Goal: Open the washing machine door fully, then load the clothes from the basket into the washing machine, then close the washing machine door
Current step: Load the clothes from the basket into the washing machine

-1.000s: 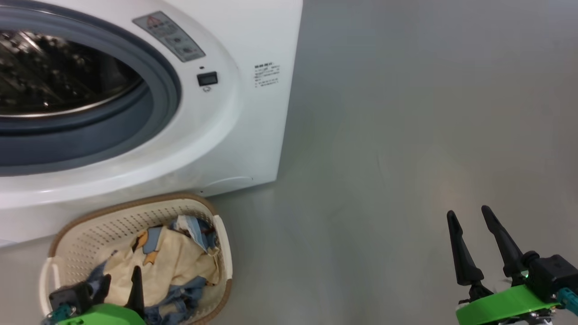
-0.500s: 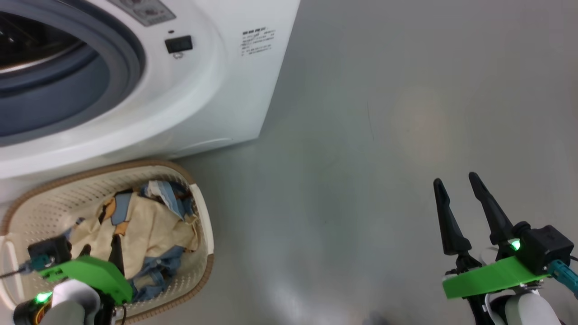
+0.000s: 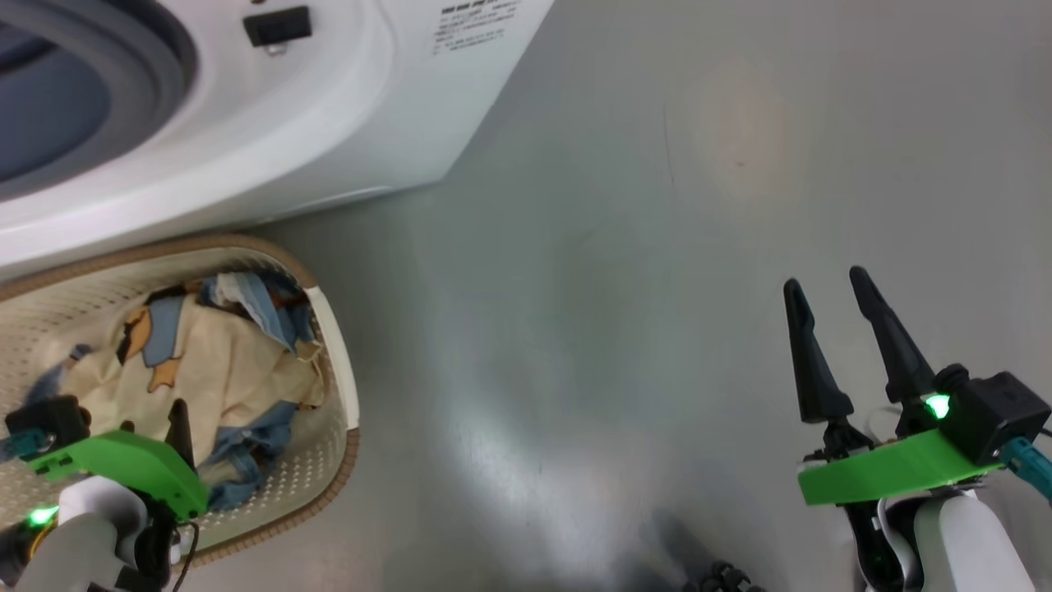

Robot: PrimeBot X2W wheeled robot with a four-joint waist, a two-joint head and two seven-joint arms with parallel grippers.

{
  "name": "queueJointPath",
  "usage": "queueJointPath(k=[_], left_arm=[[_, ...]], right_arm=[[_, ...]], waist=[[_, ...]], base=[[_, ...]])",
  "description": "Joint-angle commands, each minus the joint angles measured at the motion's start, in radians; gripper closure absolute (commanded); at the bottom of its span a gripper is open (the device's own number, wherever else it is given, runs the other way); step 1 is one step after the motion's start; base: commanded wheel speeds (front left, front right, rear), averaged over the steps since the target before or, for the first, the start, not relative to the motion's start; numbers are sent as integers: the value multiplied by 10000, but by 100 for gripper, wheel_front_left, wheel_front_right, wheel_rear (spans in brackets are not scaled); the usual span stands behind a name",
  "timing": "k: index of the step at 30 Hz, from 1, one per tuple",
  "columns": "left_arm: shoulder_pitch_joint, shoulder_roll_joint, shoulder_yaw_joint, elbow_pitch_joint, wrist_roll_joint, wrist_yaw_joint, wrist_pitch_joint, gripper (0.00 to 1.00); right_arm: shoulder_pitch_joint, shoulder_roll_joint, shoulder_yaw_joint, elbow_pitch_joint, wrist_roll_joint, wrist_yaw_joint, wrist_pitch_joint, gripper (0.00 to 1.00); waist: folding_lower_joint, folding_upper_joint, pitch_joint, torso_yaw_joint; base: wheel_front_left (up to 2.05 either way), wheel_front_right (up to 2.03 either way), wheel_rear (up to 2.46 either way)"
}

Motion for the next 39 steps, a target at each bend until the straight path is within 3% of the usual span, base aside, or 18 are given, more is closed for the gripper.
queueJointPath(k=[1,21,28,29,30,32,33,39], left_arm=[[5,345,127,42,-136,-13,-62,0],[-890,529,-746,572,-209,-13,10,0],[-1038,493,-988,716,-62,174,-46,0],[-1049,489,-1017,729,-46,194,-75,10],[-1056,487,-1038,741,-40,204,-96,41],[-1064,467,-1076,762,-31,248,-144,87],[-1068,454,-1093,771,-28,270,-167,100],[-1059,411,-1150,810,-67,293,-310,100]], right_arm=[[54,-82,148,-258,77,14,-118,0],[-201,-91,-75,-465,198,14,-118,0],[-289,-124,-113,-542,255,14,-118,0],[-298,-125,-112,-552,258,14,-118,0],[-304,-125,-113,-562,261,14,-118,0],[-312,-126,-127,-575,270,14,-118,0],[-313,-129,-137,-580,276,14,-118,0],[-331,-145,-175,-588,283,14,-118,0]], waist=[[0,-1,273,-135],[0,-1,1209,-288],[0,-1,1297,-238],[0,-1,1307,-235],[0,-1,1314,-233],[0,-1,1323,-226],[0,-1,1327,-218],[0,-1,1326,-159]], base=[[0,0,0],[0,0,0],[0,0,0],[0,0,0],[0,0,0],[0,0,0],[0,0,0],[0,0,0]])
